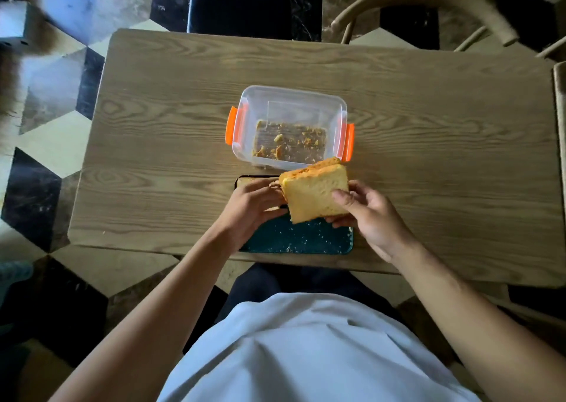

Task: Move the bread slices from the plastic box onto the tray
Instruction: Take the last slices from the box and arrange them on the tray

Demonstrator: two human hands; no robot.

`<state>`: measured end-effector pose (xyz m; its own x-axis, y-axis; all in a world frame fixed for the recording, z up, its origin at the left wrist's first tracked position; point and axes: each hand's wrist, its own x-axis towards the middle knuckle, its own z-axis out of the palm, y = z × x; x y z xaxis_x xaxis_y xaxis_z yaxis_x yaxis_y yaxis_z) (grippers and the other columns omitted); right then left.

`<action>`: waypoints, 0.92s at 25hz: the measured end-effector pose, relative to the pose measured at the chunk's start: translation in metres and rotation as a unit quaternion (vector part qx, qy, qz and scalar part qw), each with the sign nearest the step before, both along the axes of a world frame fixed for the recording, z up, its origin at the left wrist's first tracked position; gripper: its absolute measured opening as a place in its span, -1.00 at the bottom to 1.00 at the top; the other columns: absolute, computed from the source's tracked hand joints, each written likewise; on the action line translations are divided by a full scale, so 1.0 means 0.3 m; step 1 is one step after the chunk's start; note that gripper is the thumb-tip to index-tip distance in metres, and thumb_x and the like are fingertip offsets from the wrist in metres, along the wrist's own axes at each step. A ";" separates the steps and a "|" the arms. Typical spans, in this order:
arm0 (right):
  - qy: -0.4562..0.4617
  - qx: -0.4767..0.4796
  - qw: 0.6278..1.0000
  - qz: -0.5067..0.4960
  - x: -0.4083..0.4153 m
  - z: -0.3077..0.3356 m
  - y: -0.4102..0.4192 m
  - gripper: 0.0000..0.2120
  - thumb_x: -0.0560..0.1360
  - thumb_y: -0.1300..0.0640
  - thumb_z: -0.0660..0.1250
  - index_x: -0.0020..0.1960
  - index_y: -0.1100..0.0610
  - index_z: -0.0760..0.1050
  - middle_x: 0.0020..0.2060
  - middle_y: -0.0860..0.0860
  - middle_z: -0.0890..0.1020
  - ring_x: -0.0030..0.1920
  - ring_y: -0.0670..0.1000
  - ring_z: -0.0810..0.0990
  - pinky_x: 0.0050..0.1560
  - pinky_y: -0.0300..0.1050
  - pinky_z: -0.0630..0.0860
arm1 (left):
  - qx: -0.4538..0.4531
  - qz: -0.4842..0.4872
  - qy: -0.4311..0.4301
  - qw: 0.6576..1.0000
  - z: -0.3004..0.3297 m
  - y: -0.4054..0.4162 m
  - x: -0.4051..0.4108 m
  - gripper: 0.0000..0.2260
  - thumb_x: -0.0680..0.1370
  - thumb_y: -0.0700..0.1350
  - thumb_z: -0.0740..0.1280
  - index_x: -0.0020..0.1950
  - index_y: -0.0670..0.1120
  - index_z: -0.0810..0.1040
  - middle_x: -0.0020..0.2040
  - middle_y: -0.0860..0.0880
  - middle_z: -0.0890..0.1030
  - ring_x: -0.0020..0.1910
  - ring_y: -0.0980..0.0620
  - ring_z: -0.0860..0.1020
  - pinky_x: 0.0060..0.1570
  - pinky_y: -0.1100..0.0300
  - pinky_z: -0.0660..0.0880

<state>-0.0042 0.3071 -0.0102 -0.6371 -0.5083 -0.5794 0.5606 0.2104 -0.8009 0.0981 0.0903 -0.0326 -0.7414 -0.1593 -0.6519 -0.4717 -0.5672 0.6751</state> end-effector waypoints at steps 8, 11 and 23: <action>0.004 0.166 0.984 0.059 0.199 -0.216 0.026 -0.61 0.58 0.14 0.35 0.37 0.19 0.43 0.18 0.13 0.63 0.06 0.04 0.64 -0.12 -0.31 0.56 | 0.046 0.002 -0.116 0.992 -0.116 0.103 0.136 -0.76 0.54 -0.39 0.22 0.10 -0.25 0.63 -0.08 -0.21 0.60 -0.13 -0.18 0.61 -0.04 -0.08 0.61; 0.057 0.235 0.962 0.124 0.205 -0.249 -0.001 -0.49 0.55 0.04 0.36 0.45 0.16 0.35 0.26 0.07 0.58 0.21 0.06 0.56 0.19 -0.06 0.52 | 0.032 0.010 -0.140 0.990 -0.151 0.129 0.169 -0.71 0.56 -0.40 0.21 0.26 -0.32 0.54 0.01 -0.25 0.60 -0.03 -0.24 0.59 0.03 -0.12 0.59; 0.008 0.179 0.983 -0.035 0.180 -0.233 0.063 -0.84 0.53 0.23 0.39 0.08 0.27 0.57 0.01 0.22 0.69 -0.02 0.07 0.63 0.05 0.06 0.57 | -0.090 0.055 -0.202 0.974 -0.258 0.132 0.190 -0.79 0.48 -0.37 0.43 0.11 -0.27 0.62 0.02 -0.23 0.70 -0.08 -0.18 0.71 -0.18 -0.03 0.66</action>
